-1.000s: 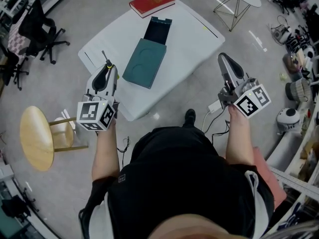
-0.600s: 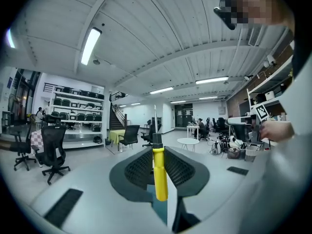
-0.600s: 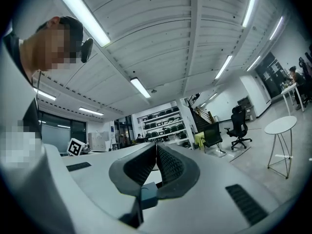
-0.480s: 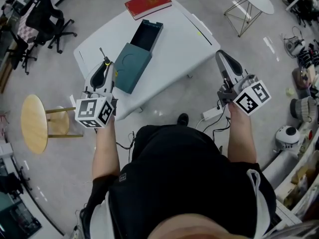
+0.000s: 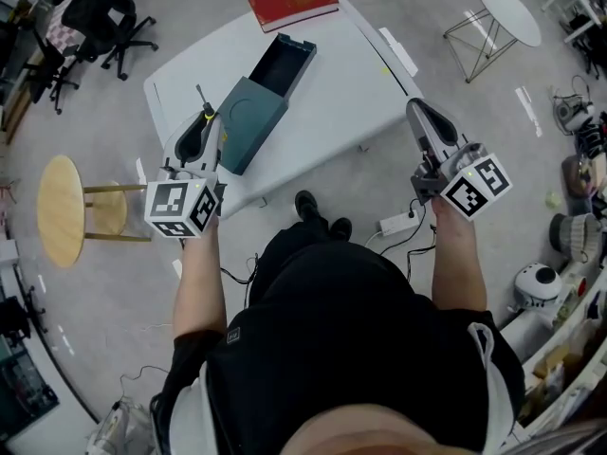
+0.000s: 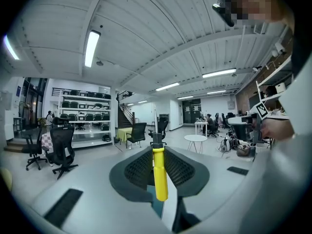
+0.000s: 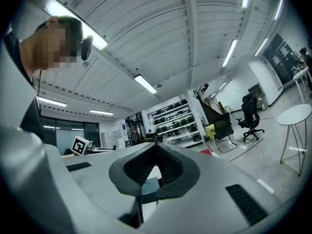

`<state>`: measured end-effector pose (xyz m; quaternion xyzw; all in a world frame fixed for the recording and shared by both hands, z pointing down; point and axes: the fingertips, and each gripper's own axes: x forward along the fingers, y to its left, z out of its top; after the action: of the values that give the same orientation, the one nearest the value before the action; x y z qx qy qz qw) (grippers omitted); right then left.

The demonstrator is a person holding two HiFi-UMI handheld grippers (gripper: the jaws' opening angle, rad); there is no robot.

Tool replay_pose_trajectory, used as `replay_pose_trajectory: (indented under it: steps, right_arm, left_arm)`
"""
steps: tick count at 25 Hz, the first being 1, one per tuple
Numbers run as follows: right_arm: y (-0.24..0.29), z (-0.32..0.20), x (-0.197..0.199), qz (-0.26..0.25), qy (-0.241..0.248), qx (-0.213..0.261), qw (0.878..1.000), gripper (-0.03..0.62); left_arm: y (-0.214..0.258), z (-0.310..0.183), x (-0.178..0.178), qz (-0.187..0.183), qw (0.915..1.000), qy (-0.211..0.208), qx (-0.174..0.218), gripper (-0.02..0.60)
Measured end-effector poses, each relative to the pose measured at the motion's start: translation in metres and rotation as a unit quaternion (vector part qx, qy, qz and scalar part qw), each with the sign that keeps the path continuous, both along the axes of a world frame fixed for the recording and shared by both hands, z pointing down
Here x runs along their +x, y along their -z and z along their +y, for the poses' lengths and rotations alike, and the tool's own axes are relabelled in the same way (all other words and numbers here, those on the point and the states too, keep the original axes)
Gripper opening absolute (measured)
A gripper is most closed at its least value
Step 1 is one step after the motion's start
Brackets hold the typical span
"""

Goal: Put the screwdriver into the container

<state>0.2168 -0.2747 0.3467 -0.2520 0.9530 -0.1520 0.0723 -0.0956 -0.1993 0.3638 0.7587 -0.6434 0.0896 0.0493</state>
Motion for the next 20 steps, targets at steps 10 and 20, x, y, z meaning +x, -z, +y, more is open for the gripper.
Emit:
replay_pose_trajectory:
  steps: [10,20]
  right_arm:
    - [0.018,-0.056,-0.077,0.02,0.037,0.02,0.999,0.031]
    - [0.014,-0.085,-0.163,0.043,0.082,0.018,0.996,0.031]
  left_arm:
    - [-0.014,-0.045,-0.043,0.012,0.9999,0.004,0.004,0.081]
    - [-0.038,-0.08,-0.081,0.01,0.9995,-0.021,-0.02,0.081]
